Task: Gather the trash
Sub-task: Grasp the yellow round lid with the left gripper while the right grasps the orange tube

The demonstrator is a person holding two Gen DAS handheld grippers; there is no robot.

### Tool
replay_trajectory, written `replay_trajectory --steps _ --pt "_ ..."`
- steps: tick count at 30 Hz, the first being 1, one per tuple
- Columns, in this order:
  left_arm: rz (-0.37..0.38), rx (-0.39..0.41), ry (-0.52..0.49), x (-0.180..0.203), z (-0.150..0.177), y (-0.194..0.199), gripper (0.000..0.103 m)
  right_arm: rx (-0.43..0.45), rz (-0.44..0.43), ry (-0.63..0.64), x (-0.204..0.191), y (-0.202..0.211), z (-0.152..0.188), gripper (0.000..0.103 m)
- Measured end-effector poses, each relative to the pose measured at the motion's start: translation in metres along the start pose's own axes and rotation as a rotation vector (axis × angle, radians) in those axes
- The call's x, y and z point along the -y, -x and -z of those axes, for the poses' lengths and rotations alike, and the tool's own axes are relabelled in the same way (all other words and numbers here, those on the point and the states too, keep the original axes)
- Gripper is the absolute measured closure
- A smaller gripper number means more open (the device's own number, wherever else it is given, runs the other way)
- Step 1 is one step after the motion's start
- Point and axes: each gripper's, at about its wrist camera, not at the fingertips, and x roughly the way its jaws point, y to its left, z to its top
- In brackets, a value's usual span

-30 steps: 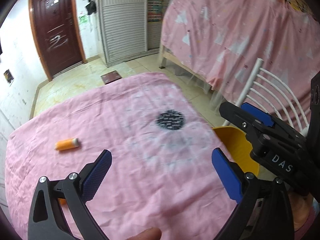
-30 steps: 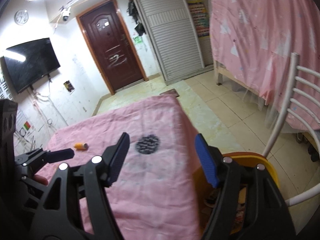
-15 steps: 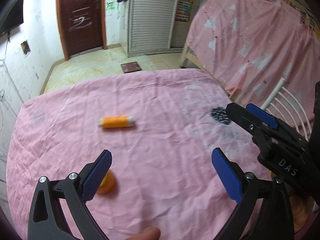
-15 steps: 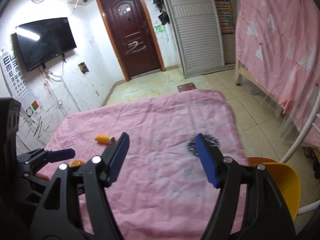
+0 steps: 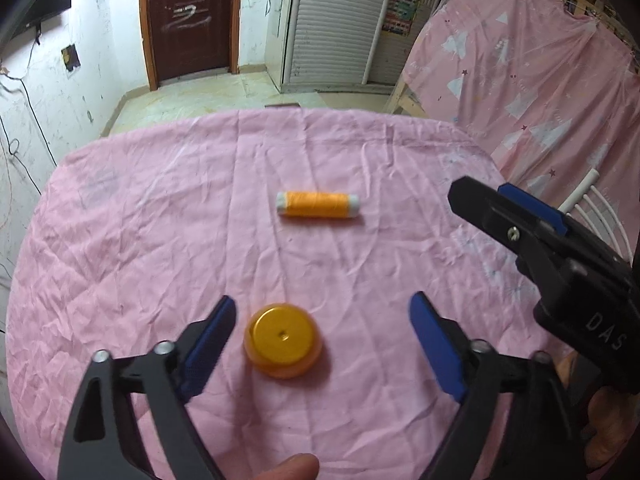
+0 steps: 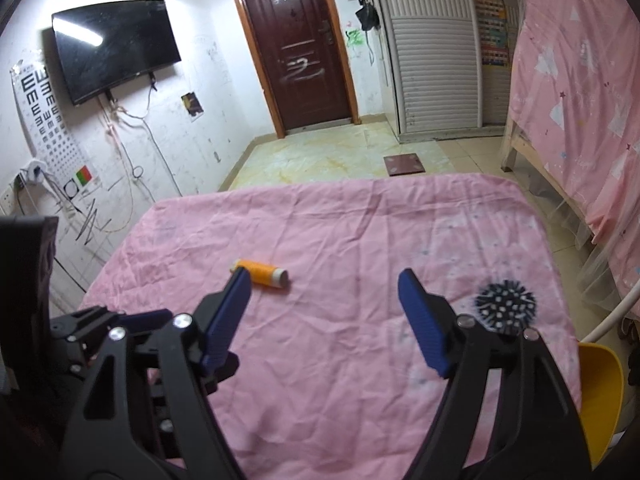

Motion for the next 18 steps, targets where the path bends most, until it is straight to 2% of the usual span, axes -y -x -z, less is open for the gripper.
replay_trajectory --steps 4,8,10,18 --pt "-0.002 -0.014 0.005 -0.007 0.004 -0.007 0.04 -0.02 -0.008 0.015 -0.009 -0.011 -0.002 0.03" --pt "-0.014 0.006 -0.012 -0.008 0.007 -0.005 0.052 -0.043 -0.014 0.034 -0.019 -0.023 -0.003 0.03" --pt "-0.039 0.019 -0.02 -0.011 0.01 -0.003 0.07 -0.058 -0.022 0.048 -0.025 -0.03 -0.004 0.03" --pt "-0.028 0.028 -0.022 -0.025 0.014 0.007 0.07 -0.106 -0.04 0.084 -0.041 -0.055 -0.007 0.027"
